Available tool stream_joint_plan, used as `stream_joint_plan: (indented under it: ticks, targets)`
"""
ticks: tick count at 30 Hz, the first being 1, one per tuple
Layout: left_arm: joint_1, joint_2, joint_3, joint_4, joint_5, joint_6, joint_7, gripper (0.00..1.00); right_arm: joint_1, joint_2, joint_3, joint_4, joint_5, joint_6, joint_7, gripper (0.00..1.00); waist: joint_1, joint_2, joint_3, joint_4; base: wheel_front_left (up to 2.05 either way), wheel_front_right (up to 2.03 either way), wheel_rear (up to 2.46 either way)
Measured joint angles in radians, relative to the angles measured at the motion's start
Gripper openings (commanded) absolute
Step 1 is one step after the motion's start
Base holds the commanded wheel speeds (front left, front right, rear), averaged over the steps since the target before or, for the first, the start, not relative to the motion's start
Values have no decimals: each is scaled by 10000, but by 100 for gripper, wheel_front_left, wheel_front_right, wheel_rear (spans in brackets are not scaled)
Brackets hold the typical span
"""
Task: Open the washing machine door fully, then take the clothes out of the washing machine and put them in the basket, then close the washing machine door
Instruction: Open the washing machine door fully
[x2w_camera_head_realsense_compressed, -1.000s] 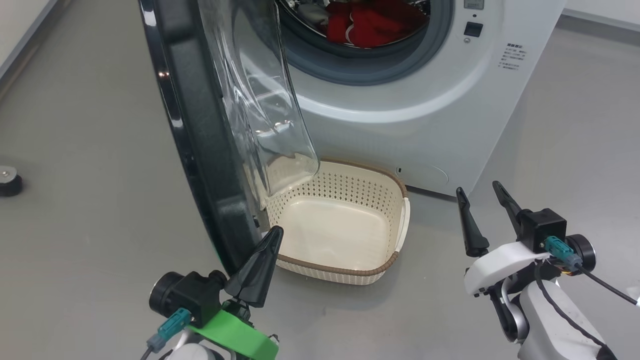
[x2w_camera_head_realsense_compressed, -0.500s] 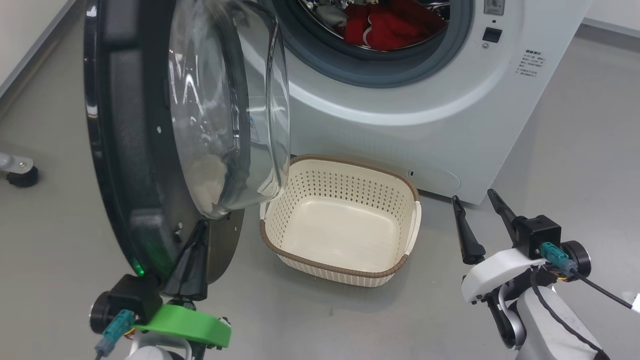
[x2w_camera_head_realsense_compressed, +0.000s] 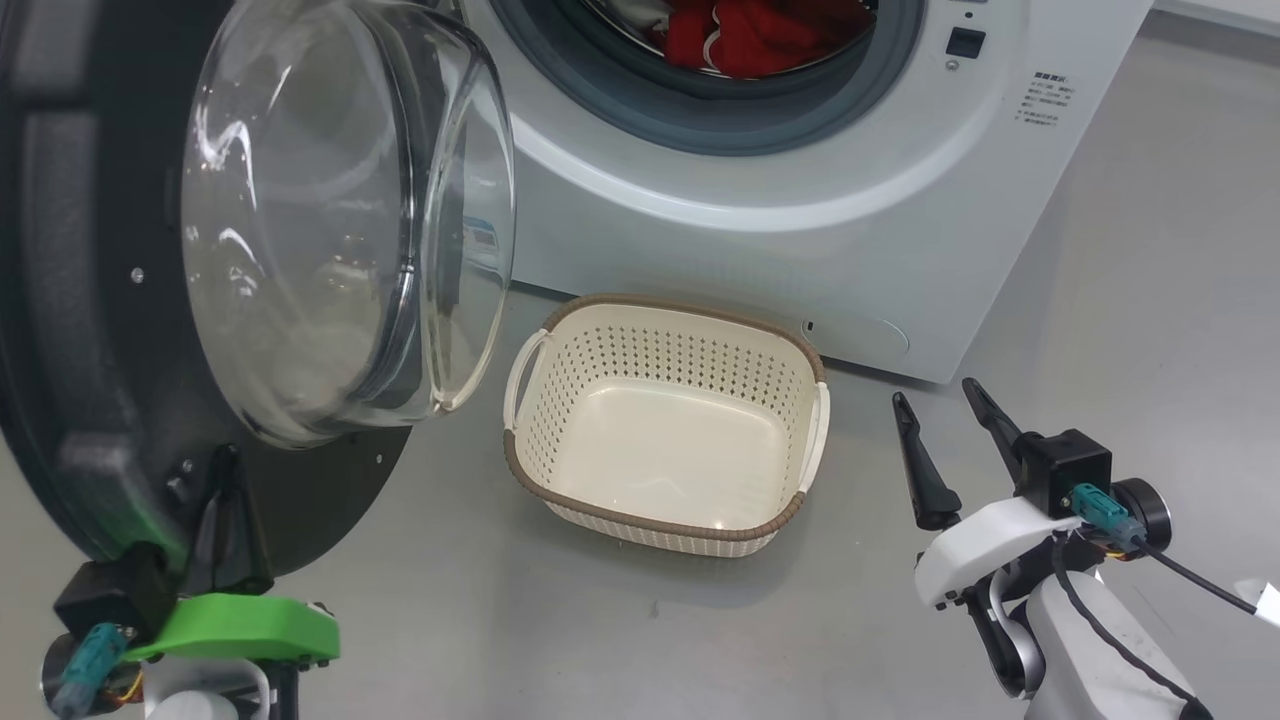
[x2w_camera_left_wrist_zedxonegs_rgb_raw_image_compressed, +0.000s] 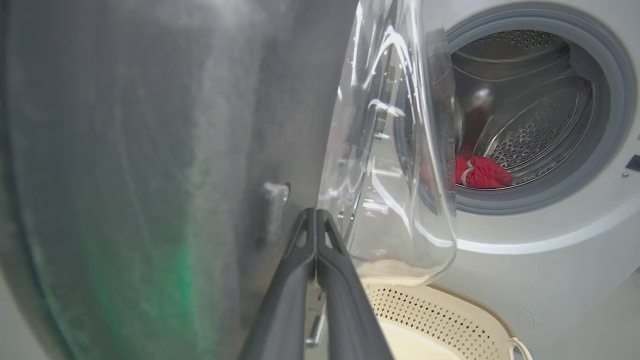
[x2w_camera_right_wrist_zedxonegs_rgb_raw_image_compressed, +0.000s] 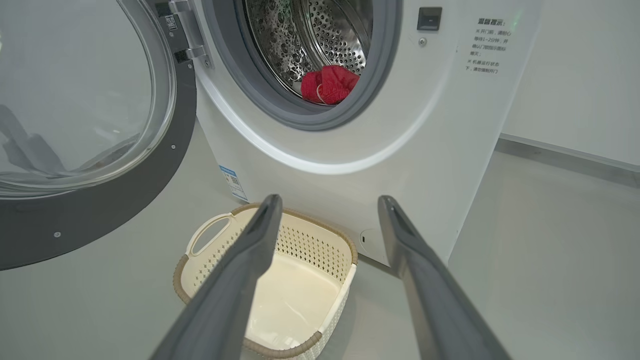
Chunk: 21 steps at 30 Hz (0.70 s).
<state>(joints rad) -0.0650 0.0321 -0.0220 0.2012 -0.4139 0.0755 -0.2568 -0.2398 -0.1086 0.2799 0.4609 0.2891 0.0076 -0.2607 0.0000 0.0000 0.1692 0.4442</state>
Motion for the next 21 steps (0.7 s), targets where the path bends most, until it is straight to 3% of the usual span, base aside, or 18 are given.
stream_joint_plan:
  ticks: [9, 21]
  targets:
    - [-620, 52, 1463, 585, -211, 209, 0, 0, -164, -6, -125, 35, -33, 17, 0, 100, 0, 0, 217, -352, 0, 0, 0]
    - [-1347, 479, 2677, 1643, -347, 299, 0, 0, -184, -48, -305, 46, -94, 77, 0, 100, 0, 0, 282, -485, 0, 0, 0]
